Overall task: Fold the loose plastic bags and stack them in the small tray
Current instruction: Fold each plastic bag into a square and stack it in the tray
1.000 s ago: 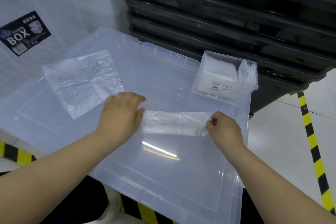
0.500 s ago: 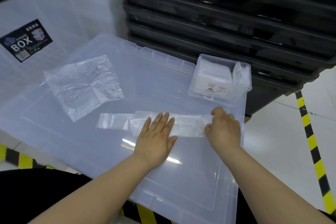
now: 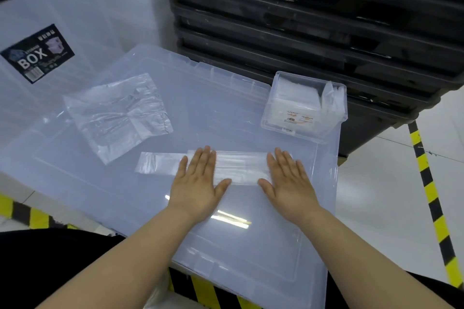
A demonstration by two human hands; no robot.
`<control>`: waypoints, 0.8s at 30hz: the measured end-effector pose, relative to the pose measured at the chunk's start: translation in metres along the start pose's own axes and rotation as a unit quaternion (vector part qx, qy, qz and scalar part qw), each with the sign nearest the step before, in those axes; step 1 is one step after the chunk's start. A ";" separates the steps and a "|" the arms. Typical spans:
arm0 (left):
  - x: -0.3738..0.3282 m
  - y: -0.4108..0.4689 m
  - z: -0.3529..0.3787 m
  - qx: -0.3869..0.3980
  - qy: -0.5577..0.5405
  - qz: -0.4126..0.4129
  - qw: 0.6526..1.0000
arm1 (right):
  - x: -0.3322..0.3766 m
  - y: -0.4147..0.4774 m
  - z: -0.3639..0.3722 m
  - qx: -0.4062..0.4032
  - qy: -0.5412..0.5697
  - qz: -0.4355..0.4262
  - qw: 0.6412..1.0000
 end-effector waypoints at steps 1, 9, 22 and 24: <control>0.009 -0.001 0.000 0.004 -0.003 -0.018 1.000 | -0.003 -0.003 -0.001 0.008 0.000 0.015 1.000; 0.057 0.001 -0.041 -0.090 -0.112 -0.035 0.989 | -0.008 -0.005 -0.008 0.024 0.014 0.017 0.999; 0.023 0.053 -0.052 0.182 -0.012 -0.005 0.983 | -0.011 0.000 -0.015 0.029 0.012 -0.014 0.999; 0.020 0.052 -0.052 0.206 0.013 0.012 0.978 | -0.010 0.001 -0.016 0.026 0.012 -0.017 0.999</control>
Point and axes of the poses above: each hand's wrist, its own y-axis towards the middle knuckle, its own z-axis out of the palm, x = y × z, the point moved 6 cm from there along y, towards the middle knuckle, and after that the axes turned 10 degrees about y, right-handed, at the moved point
